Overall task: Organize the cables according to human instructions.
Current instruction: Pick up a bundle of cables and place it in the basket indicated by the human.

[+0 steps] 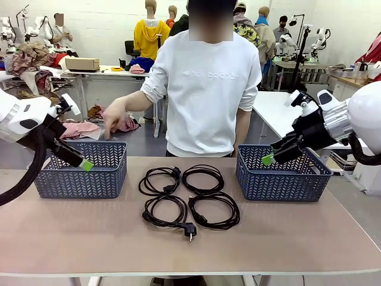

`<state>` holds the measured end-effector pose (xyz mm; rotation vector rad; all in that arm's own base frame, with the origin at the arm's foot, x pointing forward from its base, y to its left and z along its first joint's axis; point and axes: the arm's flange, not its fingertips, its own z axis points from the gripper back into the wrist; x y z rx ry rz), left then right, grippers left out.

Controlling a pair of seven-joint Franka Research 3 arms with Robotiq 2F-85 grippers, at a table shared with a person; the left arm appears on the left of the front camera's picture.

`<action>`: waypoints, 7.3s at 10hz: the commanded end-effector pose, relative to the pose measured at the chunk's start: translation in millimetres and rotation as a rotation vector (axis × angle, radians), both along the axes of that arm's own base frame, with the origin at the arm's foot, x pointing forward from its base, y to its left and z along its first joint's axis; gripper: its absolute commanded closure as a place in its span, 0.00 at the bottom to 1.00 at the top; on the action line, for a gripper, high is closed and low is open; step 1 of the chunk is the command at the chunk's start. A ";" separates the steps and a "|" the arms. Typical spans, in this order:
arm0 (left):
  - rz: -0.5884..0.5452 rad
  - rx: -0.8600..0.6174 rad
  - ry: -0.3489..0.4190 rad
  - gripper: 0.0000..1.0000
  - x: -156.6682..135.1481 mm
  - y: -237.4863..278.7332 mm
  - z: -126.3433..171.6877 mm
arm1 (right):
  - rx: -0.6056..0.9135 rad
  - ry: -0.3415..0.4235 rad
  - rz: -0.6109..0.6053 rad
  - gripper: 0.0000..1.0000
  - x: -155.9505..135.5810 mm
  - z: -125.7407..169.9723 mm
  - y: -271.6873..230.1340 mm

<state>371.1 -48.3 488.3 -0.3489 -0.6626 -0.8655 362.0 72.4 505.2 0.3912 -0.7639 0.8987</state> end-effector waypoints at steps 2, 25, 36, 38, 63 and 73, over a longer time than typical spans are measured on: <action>-0.018 -0.011 -0.004 0.00 -0.4 2.5 -1.9 | 0.014 0.000 0.006 0.00 1.0 -0.7 0.4; -0.590 0.508 0.069 0.00 56.5 -241.0 -68.5 | 0.014 0.000 0.006 0.00 1.0 -0.7 0.4; -0.635 0.503 0.075 0.00 40.6 -263.2 -86.2 | 0.014 0.000 0.006 0.00 1.0 -0.7 0.4; -0.647 0.517 0.077 0.00 36.9 -265.8 -92.3 | 0.014 0.000 0.006 0.00 1.0 -0.7 0.4; -0.758 0.614 0.256 0.60 49.2 -303.7 -164.1 | 0.014 0.000 0.006 0.00 1.0 -0.7 0.4; -0.629 0.662 0.175 1.00 38.7 -288.1 -98.3 | 0.014 0.000 0.006 0.00 1.0 -0.7 0.4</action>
